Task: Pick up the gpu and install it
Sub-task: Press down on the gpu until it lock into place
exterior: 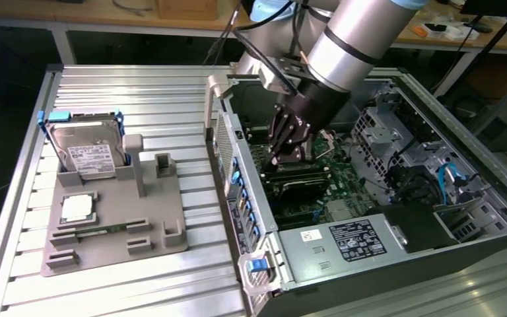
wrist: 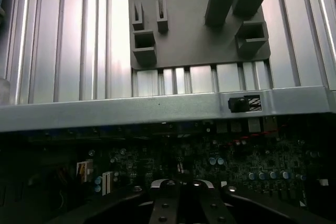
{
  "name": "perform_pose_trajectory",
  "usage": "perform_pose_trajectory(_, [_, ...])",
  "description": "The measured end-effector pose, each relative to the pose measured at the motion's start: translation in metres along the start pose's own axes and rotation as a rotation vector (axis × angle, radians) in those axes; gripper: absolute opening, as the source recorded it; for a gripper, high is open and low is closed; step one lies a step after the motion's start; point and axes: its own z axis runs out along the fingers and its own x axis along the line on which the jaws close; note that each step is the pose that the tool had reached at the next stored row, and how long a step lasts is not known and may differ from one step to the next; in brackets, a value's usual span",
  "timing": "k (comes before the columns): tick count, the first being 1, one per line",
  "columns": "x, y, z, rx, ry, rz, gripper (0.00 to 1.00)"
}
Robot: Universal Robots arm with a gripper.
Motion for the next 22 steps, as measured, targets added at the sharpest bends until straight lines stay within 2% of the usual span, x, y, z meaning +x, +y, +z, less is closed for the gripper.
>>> perform_pose_trajectory(1, [0.000, 0.0000, 0.0000, 0.0125, 0.0016, 0.001, 0.11])
perform_pose_trajectory(2, [-0.001, 0.0000, 0.0001, 0.0359, 0.0044, 0.003, 0.11])
perform_pose_trajectory(6, [-0.002, 0.0000, 0.0003, 0.0820, 0.0104, 0.008, 0.11])
perform_pose_trajectory(7, [-0.003, 0.0000, 0.0004, 0.0988, 0.0130, 0.009, 0.11])
perform_pose_trajectory(9, [-0.003, 0.0000, 0.0005, 0.1231, 0.0183, 0.012, 0.11])
perform_pose_trajectory(13, [-0.004, -0.0001, 0.0009, 0.1616, 0.0286, 0.017, 0.11])
perform_pose_trajectory(14, [-0.004, -0.0001, 0.0011, 0.1687, 0.0304, 0.018, 0.11])
perform_pose_trajectory(15, [-0.005, -0.0001, 0.0012, 0.1721, 0.0329, 0.019, 0.11])
perform_pose_trajectory(17, [-0.008, 0.0001, 0.0012, 0.1734, 0.0432, 0.021, 0.11])
perform_pose_trajectory(18, [-0.009, 0.0005, 0.0012, 0.1735, 0.0455, 0.021, 0.11])
perform_pose_trajectory(22, [-0.011, 0.0067, 0.0029, 0.1737, 0.0457, 0.021, 0.11])
